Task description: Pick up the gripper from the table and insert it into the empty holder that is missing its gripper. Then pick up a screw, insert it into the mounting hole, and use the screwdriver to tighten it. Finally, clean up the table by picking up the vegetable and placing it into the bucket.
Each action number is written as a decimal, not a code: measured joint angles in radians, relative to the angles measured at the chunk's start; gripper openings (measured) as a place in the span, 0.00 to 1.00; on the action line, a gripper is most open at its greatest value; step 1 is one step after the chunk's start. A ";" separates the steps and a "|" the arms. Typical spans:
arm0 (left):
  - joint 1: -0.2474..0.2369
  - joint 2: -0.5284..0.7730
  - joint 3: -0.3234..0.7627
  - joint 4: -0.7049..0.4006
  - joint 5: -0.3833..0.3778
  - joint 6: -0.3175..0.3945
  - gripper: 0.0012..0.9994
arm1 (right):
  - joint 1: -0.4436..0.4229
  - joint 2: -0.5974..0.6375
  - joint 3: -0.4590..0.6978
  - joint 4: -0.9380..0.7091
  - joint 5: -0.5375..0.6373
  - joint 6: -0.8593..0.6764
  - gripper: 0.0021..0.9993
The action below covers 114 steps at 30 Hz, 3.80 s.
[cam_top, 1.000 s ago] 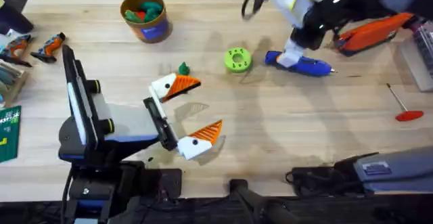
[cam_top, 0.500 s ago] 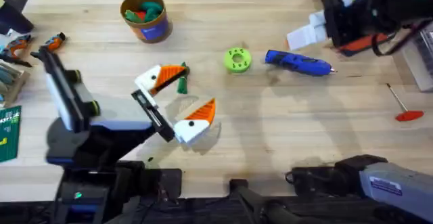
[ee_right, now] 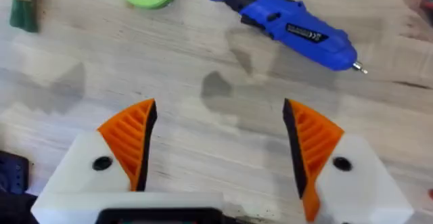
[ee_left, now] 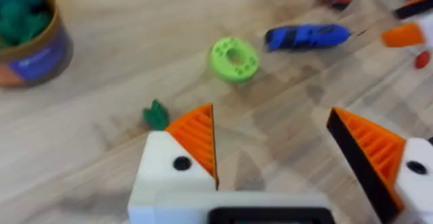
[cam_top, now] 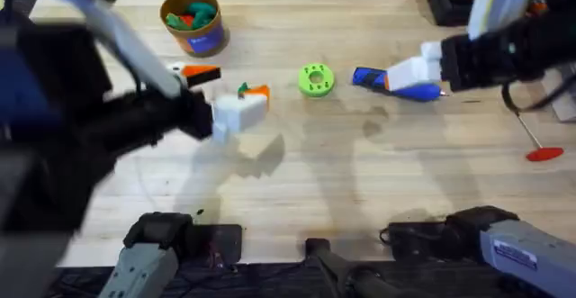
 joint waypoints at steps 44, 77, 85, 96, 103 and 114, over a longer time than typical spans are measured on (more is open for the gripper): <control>-0.235 1.052 0.407 -0.148 -0.594 -0.244 0.31 | -0.152 -0.220 -0.210 0.068 -0.012 0.056 0.99; 0.055 1.084 0.845 0.106 -0.668 -0.032 0.01 | -0.152 -0.220 -0.210 0.080 -0.015 0.056 0.99; 0.048 1.172 0.843 0.139 -0.654 -0.017 0.11 | -0.152 -0.220 -0.210 0.080 -0.015 0.056 0.99; 0.048 1.066 0.843 -0.017 -0.649 -0.036 0.99 | -0.152 -0.220 -0.210 0.080 -0.015 0.056 0.99; 0.040 0.818 0.843 -0.311 -0.643 -0.049 0.99 | -0.152 -0.220 -0.210 0.080 -0.015 0.056 0.99; -0.072 0.480 0.592 -0.490 -0.641 -0.088 0.99 | -0.152 -0.220 -0.210 0.080 -0.015 0.056 0.99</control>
